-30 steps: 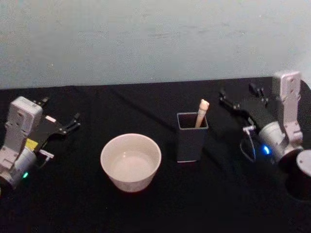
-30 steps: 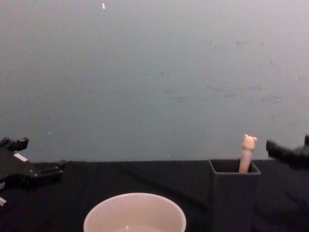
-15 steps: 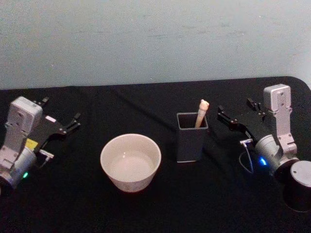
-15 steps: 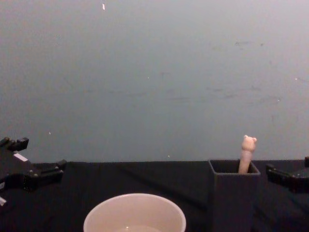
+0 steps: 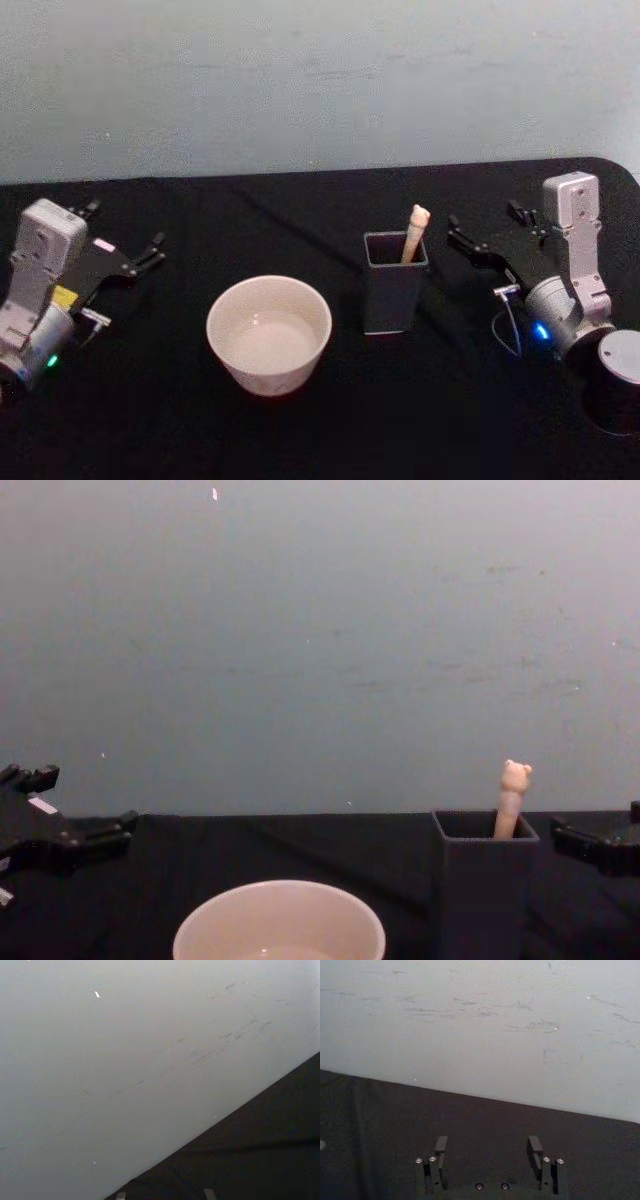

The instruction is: Pick up the stirring spoon with one hand, stir inside the cup, then place it back in its original position.

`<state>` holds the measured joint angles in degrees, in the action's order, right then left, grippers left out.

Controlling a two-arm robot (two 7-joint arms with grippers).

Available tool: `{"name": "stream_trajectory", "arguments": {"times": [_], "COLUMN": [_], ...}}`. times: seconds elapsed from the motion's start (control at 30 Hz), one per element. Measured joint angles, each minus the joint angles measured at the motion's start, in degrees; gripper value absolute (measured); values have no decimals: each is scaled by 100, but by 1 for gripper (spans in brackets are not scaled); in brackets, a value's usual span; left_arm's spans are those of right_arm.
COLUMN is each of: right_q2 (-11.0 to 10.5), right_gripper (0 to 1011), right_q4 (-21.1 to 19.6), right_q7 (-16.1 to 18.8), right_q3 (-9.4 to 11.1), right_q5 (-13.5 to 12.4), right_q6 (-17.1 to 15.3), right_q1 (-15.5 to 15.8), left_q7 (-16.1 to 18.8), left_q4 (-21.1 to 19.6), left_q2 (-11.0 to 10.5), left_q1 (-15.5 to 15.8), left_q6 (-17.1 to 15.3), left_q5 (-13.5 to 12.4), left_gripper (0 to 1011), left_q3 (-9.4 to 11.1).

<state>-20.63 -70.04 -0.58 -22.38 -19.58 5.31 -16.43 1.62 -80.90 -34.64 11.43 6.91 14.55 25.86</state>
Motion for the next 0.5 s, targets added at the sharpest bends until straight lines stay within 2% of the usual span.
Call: {"name": "stream_trajectory", "arguments": {"times": [0.5], "right_q2": [-5], "right_gripper": [1002], "right_q4": [-7], "right_q7": [5], "right_q3": [0], "right_q5": [-7], "right_q6": [7], "right_q1": [-4], "left_q7": [0], "left_q4": [0], "left_q2": [0], "left_q1": [0], "left_q6": [0], "left_q5": [0], "left_gripper": [1001], "left_q3": [0]}}
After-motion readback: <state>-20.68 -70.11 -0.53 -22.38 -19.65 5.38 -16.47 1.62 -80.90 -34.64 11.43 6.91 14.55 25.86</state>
